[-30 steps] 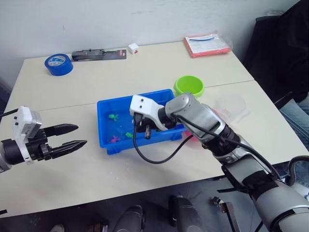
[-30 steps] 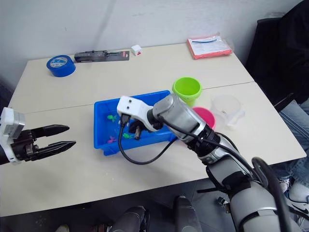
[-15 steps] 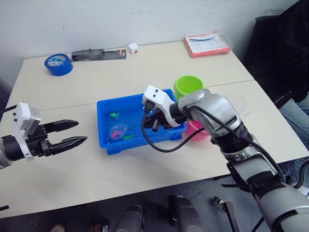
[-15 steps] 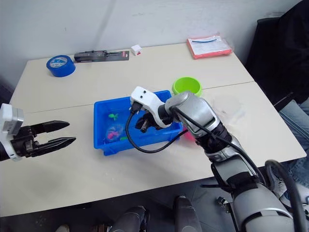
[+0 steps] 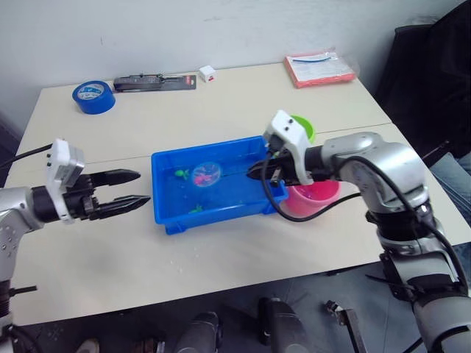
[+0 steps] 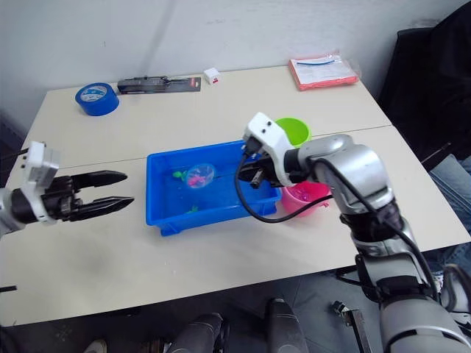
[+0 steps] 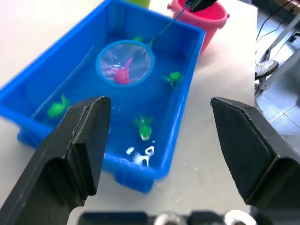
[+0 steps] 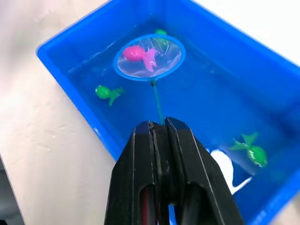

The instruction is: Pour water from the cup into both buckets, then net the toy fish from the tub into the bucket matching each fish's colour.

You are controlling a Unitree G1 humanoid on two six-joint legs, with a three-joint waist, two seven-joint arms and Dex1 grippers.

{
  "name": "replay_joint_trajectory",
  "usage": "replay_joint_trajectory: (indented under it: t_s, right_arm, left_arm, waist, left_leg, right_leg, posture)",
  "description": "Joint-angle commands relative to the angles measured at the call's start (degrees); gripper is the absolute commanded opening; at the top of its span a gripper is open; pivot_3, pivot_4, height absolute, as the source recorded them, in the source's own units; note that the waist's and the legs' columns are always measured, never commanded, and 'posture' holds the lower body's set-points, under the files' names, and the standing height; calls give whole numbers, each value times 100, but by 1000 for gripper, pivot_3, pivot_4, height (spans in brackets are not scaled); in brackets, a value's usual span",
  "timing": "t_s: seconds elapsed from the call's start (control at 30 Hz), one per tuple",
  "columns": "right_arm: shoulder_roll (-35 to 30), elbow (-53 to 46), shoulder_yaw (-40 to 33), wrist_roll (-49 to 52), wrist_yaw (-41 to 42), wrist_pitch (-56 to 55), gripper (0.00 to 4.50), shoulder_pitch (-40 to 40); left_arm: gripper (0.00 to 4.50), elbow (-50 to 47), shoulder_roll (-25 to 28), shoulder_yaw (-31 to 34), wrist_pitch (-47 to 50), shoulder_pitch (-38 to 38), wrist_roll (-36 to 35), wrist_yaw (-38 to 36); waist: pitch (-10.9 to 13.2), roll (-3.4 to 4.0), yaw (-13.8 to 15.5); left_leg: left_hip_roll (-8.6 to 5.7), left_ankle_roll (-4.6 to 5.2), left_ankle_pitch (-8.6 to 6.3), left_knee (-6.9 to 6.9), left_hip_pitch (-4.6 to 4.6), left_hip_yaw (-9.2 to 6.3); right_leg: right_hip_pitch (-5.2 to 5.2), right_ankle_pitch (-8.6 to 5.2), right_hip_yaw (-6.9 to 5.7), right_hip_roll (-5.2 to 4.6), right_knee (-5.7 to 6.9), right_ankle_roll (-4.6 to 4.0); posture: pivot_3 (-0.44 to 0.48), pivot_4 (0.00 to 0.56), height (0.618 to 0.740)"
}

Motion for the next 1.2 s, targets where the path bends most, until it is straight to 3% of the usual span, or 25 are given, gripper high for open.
replay_joint_trajectory:
  t_s: [0.03, 0.13, 0.4, 0.7, 1.03, 1.2]
  right_arm:
    - [-638, -1006, -1006, 565, 216, 25, 793, 506]
    - [-1007, -1560, -1896, 952, 132, 213, 793, 1000]
    - [-1995, -1912, -3257, 1340, -172, 574, 793, 1915]
    - [-3073, -1946, -3647, 585, -557, -486, 793, 3232]
    - [-3299, -2632, -4131, -195, -713, -1563, 793, 4618]
    - [-3508, -2870, -4423, -1083, -415, -2908, 793, 5503]
  left_arm:
    - [3709, 125, -199, -335, -183, -293, 69, -81]
    - [3709, 217, -256, -439, -241, -366, 80, -140]
    - [3709, 648, -380, -769, -427, -879, 228, -260]
    - [3709, 1265, -495, -1088, -719, -1429, 490, -560]
    - [3709, 1913, -680, -1313, -1045, -1883, 761, -844]
    - [3709, 2151, -805, -1410, -1161, -2096, 874, -938]
  waist:
    - [0, 0, 8]
    - [0, 0, -5]
    - [0, 0, 140]
    - [0, 0, 222]
    - [0, -1, 275]
    - [0, -1, 299]
  left_leg:
    - [0, 0, 0, -3, -1, 0]
    - [-2, 1, 0, -4, -2, 2]
    - [4, -1, 4, 3, -2, 20]
    - [1, 2, 6, 5, -2, 26]
    - [0, 3, 6, 9, -1, 38]
    - [-2, 3, 6, 10, -1, 36]
  right_leg:
    - [-2, 0, 0, 0, -1, 0]
    - [-3, 0, 1, -1, -2, 0]
    - [-9, 0, 6, 0, -2, 1]
    - [-9, 1, 7, -3, 1, 2]
    - [-11, 2, 5, -2, 3, 4]
    - [-8, 3, 3, -2, 2, 5]
  posture:
    - [0, 150, 740]
    - [0, 150, 740]
    - [0, 150, 740]
    - [0, 150, 740]
    - [0, 150, 740]
    - [0, 150, 740]
